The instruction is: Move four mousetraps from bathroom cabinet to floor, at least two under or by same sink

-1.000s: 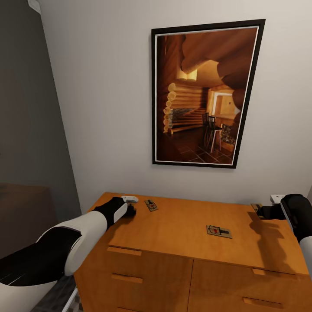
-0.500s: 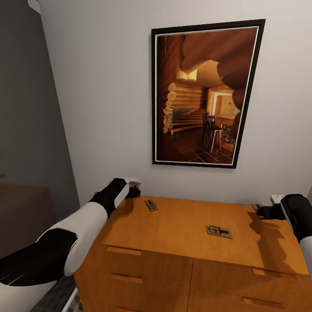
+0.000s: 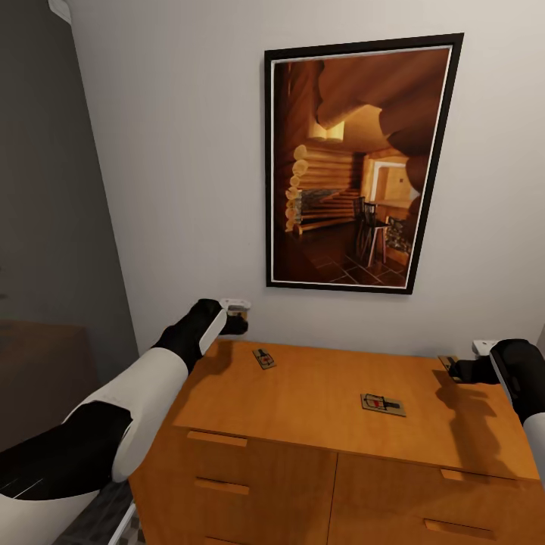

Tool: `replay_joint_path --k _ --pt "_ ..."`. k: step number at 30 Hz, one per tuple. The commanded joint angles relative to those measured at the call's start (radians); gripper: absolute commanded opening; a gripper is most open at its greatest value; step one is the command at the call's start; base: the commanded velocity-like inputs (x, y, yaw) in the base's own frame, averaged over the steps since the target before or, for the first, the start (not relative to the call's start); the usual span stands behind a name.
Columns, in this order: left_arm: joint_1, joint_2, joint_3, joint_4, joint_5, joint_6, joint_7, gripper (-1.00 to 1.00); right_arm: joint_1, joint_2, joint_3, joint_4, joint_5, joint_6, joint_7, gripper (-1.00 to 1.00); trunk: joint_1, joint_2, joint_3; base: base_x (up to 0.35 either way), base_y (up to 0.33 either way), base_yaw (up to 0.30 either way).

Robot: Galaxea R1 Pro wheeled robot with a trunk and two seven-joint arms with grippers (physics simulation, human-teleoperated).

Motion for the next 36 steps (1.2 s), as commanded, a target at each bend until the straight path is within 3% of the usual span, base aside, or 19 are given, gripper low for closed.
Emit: replay_joint_path --k 1,36 --pt "-0.001 0.001 -0.006 0.0 0.01 0.004 0.008 -1.0 -0.001 0.0 -0.002 -0.001 0.009 0.003 0.006 -1.0 0.0 -0.001 -0.001 0.0 0.0 0.0" --pt "-0.001 -0.008 -0.005 0.006 0.015 0.005 0.008 -1.0 -0.001 0.0 -0.004 -0.003 0.009 0.004 0.008 -1.0 0.0 -0.001 -0.001 0.0 0.0 0.0"
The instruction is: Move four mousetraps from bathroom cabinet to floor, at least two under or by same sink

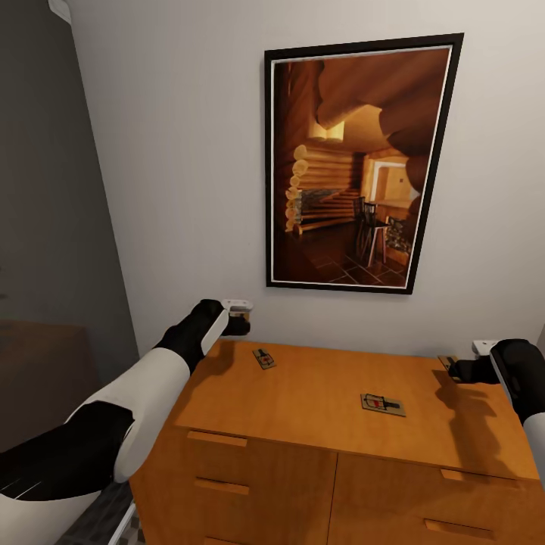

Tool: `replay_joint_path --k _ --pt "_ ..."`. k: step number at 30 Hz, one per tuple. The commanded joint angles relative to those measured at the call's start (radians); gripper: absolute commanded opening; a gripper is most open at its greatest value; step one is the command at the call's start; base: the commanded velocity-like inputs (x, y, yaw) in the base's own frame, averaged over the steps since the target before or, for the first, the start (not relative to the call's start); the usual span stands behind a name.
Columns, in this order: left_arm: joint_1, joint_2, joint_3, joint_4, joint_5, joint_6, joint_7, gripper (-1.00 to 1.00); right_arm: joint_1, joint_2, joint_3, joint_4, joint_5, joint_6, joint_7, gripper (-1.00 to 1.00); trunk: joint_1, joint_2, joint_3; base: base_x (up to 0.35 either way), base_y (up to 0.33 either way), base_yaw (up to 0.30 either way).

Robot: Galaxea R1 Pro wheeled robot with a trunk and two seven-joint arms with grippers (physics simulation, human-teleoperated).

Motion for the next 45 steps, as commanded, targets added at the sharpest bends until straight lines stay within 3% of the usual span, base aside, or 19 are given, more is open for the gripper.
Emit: replay_joint_path --k 1,31,45 --pt "-0.001 0.001 -0.006 -0.001 0.009 0.003 0.008 -1.0 -0.001 0.0 -0.002 -0.001 0.009 0.003 0.006 -1.0 0.0 -0.001 -0.001 0.0 0.0 0.0" --pt "-0.001 0.001 -0.006 0.019 0.013 -0.004 0.016 -1.0 -0.001 0.002 -0.001 -0.001 0.009 0.003 0.006 -1.0 0.0 -0.001 -0.001 -0.001 0.0 0.0" --pt "-0.001 0.002 -0.006 0.019 0.012 -0.002 0.014 -1.0 0.0 0.002 -0.001 -0.002 0.01 0.003 0.006 -1.0 0.0 -0.001 -0.001 -0.284 0.0 0.0"
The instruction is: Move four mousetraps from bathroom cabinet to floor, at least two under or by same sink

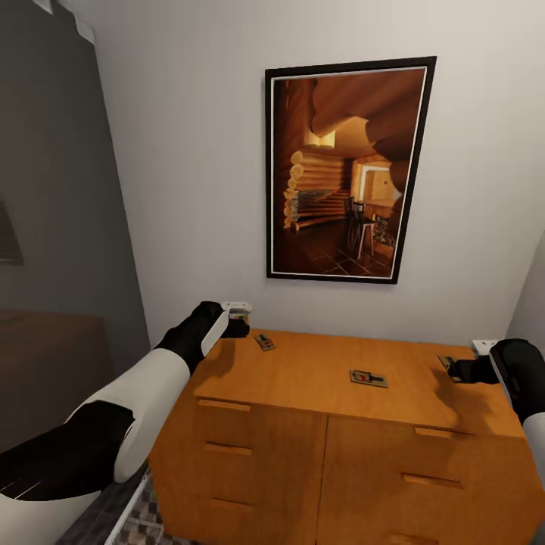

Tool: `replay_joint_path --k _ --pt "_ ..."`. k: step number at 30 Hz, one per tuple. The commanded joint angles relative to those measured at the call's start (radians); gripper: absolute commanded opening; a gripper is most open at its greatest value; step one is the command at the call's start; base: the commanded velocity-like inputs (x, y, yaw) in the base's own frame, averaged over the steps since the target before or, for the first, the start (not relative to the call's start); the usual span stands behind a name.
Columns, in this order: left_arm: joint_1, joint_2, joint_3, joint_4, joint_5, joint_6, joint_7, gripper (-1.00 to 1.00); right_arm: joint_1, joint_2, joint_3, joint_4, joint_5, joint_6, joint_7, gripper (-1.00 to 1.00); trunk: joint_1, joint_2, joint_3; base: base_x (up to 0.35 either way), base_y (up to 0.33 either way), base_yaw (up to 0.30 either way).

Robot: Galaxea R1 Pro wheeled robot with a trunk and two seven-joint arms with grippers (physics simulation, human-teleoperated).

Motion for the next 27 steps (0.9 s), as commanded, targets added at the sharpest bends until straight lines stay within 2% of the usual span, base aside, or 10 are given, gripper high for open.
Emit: replay_joint_path --k 1,14,27 --pt "-0.001 0.001 -0.006 -0.001 0.009 0.004 0.007 -1.0 -0.001 0.0 -0.002 -0.002 0.009 0.003 0.006 -1.0 -0.001 -0.001 -0.001 -0.343 0.0 0.0" --pt "-0.001 0.001 -0.006 -0.001 0.008 0.003 0.003 -1.0 -0.001 0.003 0.0 -0.004 0.009 0.001 0.005 -1.0 -0.001 -0.001 -0.001 -0.319 0.0 0.0" --pt "-0.001 0.002 -0.005 0.0 0.012 0.0 0.001 -1.0 -0.001 0.008 0.002 -0.003 0.011 -0.002 0.001 -1.0 -0.001 -0.001 -0.001 -0.053 0.0 0.0"
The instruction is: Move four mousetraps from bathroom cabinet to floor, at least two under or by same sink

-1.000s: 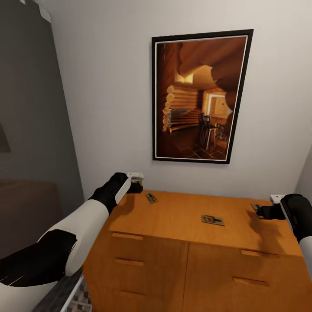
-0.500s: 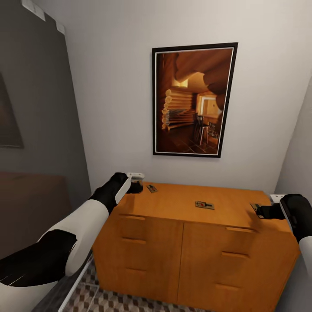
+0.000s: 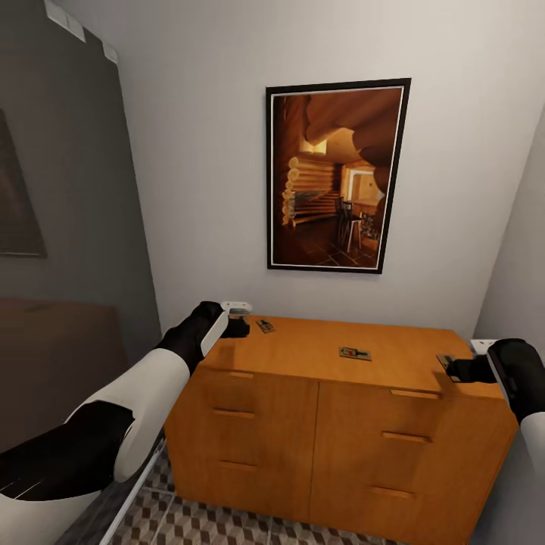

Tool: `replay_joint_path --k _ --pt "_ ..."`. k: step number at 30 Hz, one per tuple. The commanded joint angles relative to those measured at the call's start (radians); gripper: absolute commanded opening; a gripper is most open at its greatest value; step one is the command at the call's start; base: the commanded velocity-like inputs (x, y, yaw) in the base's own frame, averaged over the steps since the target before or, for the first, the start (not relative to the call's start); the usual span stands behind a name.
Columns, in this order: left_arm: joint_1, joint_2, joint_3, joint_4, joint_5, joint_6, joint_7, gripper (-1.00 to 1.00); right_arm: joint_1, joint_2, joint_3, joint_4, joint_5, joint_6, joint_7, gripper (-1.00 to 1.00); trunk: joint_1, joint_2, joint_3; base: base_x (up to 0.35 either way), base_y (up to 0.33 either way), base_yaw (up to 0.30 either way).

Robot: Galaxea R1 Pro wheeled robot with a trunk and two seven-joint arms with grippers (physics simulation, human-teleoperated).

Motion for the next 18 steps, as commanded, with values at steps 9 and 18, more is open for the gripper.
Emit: replay_joint_path --k 9,18 --pt "-0.001 0.0 -0.007 -0.002 0.008 0.003 0.008 -1.0 -0.001 0.002 -0.003 0.003 0.005 -0.041 0.008 -1.0 0.0 -0.001 -0.001 -0.001 0.0 0.0" --pt "-0.001 0.001 -0.006 -0.001 0.008 0.002 0.008 -1.0 0.0 0.002 -0.002 0.004 0.006 -0.044 0.009 -1.0 0.0 -0.001 -0.001 0.0 0.0 0.0"
